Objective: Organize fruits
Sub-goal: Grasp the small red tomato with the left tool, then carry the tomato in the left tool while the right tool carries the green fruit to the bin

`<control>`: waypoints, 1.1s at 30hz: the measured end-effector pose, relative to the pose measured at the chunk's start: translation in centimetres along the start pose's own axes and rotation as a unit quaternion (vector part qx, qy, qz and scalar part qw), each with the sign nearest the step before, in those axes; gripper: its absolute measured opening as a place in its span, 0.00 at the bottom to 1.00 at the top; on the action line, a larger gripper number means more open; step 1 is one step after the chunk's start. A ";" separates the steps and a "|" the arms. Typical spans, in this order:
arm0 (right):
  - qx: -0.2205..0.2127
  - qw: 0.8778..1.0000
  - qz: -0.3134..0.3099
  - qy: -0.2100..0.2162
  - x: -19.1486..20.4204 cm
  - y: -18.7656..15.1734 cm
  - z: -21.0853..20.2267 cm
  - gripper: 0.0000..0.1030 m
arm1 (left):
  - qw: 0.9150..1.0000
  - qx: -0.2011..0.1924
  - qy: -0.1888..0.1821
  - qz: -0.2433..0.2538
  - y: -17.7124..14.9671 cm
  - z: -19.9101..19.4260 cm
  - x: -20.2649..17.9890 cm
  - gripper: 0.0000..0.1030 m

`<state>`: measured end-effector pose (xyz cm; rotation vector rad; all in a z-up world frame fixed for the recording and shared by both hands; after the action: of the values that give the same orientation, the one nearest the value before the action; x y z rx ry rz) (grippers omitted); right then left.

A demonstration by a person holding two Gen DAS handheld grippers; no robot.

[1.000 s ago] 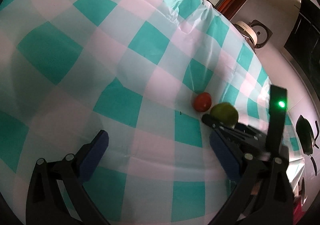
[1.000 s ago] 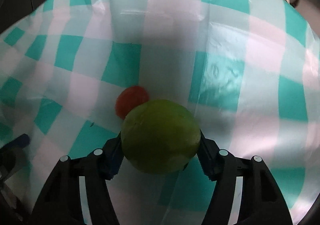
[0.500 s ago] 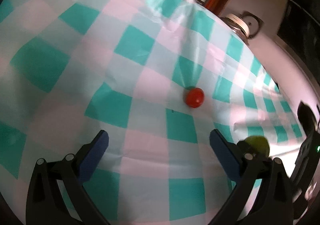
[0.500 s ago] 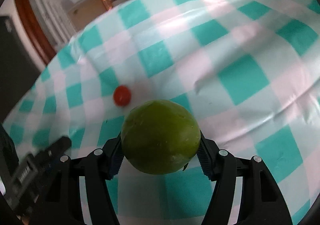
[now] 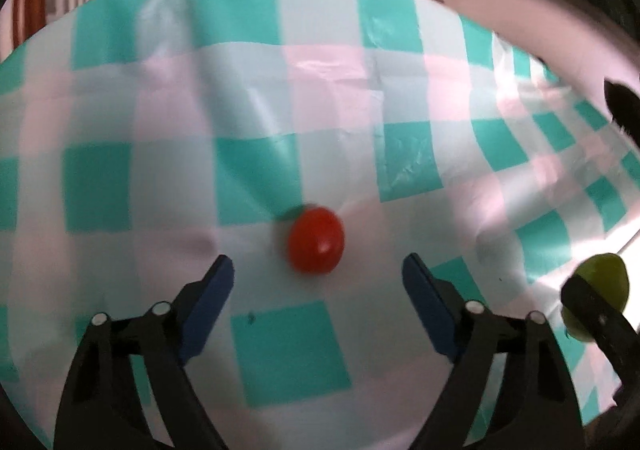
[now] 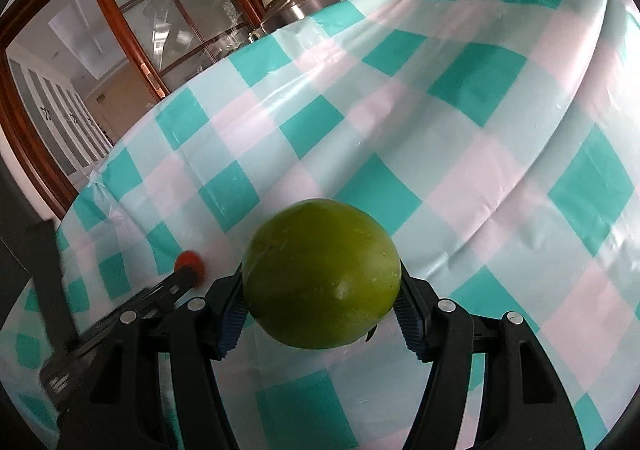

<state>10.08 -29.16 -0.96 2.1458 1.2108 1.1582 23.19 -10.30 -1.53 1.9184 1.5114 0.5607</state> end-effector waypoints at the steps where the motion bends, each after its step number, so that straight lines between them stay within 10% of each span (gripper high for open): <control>1: 0.002 1.000 -0.001 0.001 0.1 -0.1 0.1 0.61 | 1.000 0.002 0.000 0.003 0.2 0.3 -0.1 0.82; 13: 0.008 1.000 -0.019 0.008 1.0 -0.5 0.9 0.61 | 0.999 0.033 0.009 0.015 0.9 2.7 0.5 0.33; 21: 0.011 0.999 0.002 0.030 0.1 -0.5 1.3 0.61 | 1.000 -0.015 -0.004 -0.025 -1.4 -2.4 2.0 0.32; 33: 0.010 0.999 -0.006 0.043 0.6 -0.6 1.1 0.61 | 0.993 -0.020 -0.020 -0.114 -13.0 -13.4 6.4 0.32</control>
<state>10.79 -28.30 -1.75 2.1192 1.2756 1.2489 6.74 0.66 -1.36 1.6884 1.6518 0.4438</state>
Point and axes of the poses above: each gripper's, at about its wrist camera, not at the fingertips, and z roughly the way its jaws point, x to its left, y to its top, the point moved 3 cm from there along z, roughly the way its jaws point, and after that the axes turned 2 degrees about y, right-handed, at the moved point
